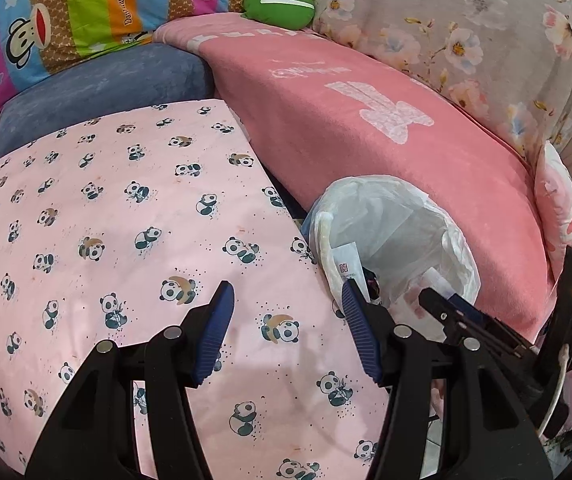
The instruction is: Collect trash
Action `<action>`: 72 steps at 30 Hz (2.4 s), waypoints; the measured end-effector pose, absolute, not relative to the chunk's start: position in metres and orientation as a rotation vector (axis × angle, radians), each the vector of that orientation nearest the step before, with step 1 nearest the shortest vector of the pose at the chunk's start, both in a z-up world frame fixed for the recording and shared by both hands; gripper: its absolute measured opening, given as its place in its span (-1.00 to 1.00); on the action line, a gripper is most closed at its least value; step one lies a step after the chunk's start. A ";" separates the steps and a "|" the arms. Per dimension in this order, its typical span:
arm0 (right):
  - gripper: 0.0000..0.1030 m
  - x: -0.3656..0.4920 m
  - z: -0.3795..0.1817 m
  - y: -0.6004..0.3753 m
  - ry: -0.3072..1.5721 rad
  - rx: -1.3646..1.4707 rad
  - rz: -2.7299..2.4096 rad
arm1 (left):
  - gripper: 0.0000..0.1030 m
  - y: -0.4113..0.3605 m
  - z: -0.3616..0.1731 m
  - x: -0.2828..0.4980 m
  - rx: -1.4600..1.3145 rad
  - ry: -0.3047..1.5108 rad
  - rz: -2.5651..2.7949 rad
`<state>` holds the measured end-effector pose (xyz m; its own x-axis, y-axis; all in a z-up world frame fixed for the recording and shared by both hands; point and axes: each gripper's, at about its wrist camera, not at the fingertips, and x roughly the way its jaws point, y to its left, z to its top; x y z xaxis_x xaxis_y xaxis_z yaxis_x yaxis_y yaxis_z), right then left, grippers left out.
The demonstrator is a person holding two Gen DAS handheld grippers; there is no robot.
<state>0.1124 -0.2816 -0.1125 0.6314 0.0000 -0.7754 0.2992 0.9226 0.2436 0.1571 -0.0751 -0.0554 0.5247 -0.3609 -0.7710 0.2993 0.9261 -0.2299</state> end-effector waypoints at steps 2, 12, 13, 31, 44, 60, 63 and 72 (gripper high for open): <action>-0.25 0.103 -0.119 -0.282 0.887 0.378 -0.182 | 0.03 -0.074 -0.056 0.154 -0.071 0.940 -0.396; -0.16 0.075 -0.113 -0.277 0.884 0.357 -0.185 | 0.03 -0.076 -0.058 0.139 -0.072 0.945 -0.412; -0.16 0.074 -0.111 -0.276 0.880 0.355 -0.183 | 0.03 -0.076 -0.058 0.138 -0.068 0.942 -0.413; 0.24 0.061 -0.055 -0.258 0.783 0.285 -0.179 | 0.24 -0.072 -0.044 0.116 -0.010 0.882 -0.381; 0.62 0.035 -0.038 -0.250 0.758 0.182 -0.276 | 0.65 -0.073 -0.042 0.098 0.057 0.850 -0.329; 0.88 0.026 -0.041 -0.251 0.783 0.149 -0.312 | 0.72 -0.077 -0.049 0.091 0.103 0.852 -0.292; 0.87 0.027 -0.044 -0.252 0.798 0.150 -0.309 | 0.72 -0.078 -0.051 0.091 0.109 0.856 -0.287; 0.87 0.028 -0.050 -0.253 0.813 0.143 -0.315 | 0.73 -0.081 -0.056 0.092 0.122 0.860 -0.273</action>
<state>0.0279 -0.2533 -0.0497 0.6441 -0.2210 -0.7323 0.3300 0.9440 0.0053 0.0917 -0.0812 -0.0560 0.6204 -0.1884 -0.7613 0.2859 0.9582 -0.0042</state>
